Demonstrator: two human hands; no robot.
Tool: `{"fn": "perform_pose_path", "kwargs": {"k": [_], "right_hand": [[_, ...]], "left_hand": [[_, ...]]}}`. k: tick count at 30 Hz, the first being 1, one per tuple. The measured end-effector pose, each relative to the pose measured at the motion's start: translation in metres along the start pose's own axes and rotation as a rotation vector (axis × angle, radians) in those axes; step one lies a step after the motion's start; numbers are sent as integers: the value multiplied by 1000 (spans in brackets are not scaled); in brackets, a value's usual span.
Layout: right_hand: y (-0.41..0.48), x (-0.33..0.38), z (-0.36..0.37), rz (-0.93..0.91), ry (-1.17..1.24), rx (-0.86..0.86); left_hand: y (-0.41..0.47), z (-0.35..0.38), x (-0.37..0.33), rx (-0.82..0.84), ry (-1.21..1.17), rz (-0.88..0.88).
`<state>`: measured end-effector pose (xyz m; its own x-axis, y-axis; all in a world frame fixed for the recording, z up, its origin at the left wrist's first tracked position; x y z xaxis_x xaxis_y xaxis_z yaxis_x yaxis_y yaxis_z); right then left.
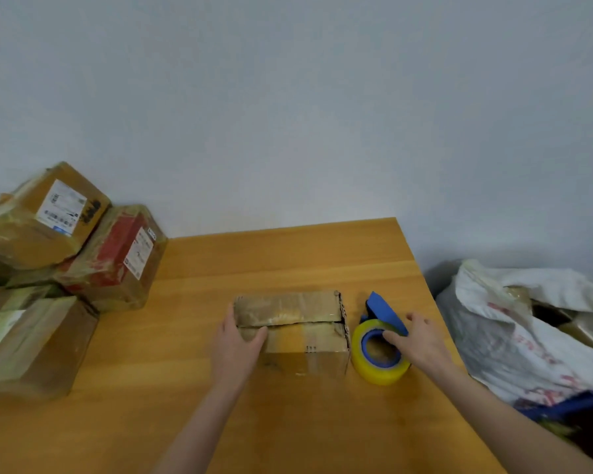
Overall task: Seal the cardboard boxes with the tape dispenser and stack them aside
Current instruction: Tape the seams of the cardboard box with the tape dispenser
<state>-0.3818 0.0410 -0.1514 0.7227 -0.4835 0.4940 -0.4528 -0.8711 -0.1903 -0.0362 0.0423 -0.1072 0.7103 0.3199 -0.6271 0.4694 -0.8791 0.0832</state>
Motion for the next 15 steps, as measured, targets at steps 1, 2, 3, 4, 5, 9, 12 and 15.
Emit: {"fn": "perform_pose_path", "kwargs": {"k": [1, 2, 3, 4, 5, 9, 12, 15], "right_hand": [[3, -9, 7, 30, -14, 74], [5, -14, 14, 56, 17, 137], [7, -18, 21, 74, 51, 178], [10, -19, 25, 81, 65, 201], [12, -20, 26, 84, 56, 212], [21, -15, 17, 111, -49, 214], [24, -3, 10, 119, 3, 217], [22, 7, 15, 196, 240, 266]], "left_hand": [[-1, 2, 1, 16, 2, -14], [-1, 3, 3, 22, -5, -34], [-1, 2, 5, 23, -21, -56], [0, 1, 8, 22, -40, -73], [0, 0, 10, 24, -56, -84], [1, 3, 18, 90, -101, -171], [1, 4, 19, 107, -116, -214], [0, 2, 19, 117, -117, -212]]}}
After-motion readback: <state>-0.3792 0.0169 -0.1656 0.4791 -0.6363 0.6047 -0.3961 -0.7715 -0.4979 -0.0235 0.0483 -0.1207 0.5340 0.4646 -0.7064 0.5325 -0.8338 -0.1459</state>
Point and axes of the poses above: each hand's wrist, its own y-axis towards the middle knuckle, its own z-axis out of the palm, x = y × z, the point moved 5 cm from there along y, towards the middle knuckle, and after that the axes turned 15 degrees about -x, right-handed, at the moved point
